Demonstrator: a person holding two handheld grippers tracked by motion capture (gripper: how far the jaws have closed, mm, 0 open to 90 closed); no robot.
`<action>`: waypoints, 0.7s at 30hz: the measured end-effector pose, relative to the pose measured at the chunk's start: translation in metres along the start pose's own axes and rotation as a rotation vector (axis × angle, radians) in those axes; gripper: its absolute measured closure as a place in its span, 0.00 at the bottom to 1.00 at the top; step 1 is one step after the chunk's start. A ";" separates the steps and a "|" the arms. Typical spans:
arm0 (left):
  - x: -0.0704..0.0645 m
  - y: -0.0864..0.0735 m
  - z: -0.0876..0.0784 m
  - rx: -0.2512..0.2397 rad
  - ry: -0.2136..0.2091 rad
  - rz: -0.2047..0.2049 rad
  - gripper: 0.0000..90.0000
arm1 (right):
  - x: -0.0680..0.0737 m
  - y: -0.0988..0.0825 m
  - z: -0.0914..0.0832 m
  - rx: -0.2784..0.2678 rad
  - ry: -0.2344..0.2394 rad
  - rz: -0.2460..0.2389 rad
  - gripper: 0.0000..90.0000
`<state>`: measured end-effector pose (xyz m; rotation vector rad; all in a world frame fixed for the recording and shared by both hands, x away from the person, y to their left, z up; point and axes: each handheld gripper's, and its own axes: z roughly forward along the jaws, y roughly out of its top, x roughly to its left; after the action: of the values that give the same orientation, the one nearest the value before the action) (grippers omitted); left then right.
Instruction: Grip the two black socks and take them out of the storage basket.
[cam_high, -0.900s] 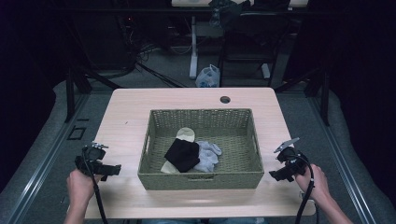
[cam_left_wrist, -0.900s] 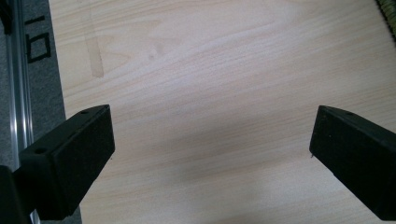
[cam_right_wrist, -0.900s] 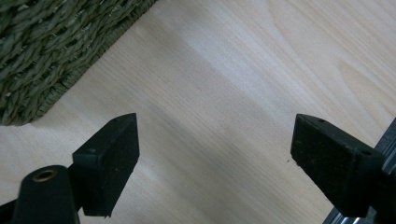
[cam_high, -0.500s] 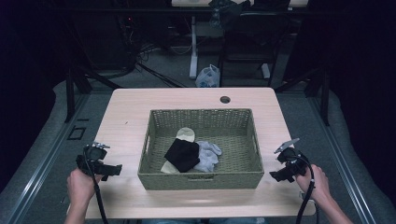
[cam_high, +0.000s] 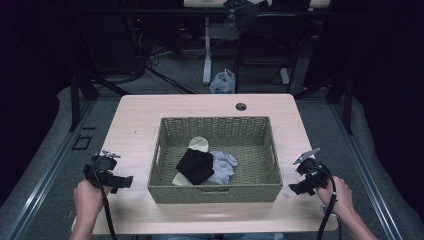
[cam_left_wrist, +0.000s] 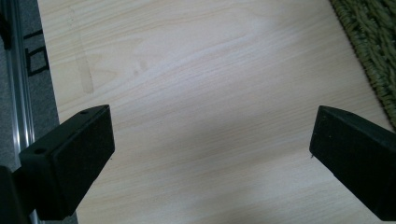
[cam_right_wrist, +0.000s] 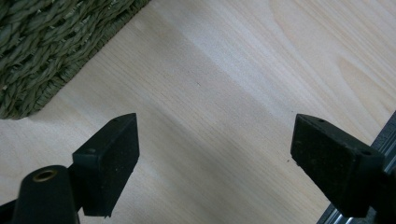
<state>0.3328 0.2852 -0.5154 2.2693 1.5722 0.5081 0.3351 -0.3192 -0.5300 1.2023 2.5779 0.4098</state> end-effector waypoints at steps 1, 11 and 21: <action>-0.001 0.001 -0.002 0.008 0.000 -0.001 0.00 | 0.000 0.000 0.000 0.007 0.004 -0.004 0.17; -0.002 0.005 -0.018 -0.031 -0.016 -0.018 0.00 | 0.002 0.000 0.003 -0.024 0.005 0.022 0.17; -0.007 0.011 -0.030 -0.036 -0.046 0.003 0.00 | 0.000 0.001 0.001 0.011 -0.013 -0.008 0.17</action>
<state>0.3253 0.2771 -0.4845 2.2410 1.5251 0.4784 0.3362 -0.3189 -0.5311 1.1938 2.5761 0.3852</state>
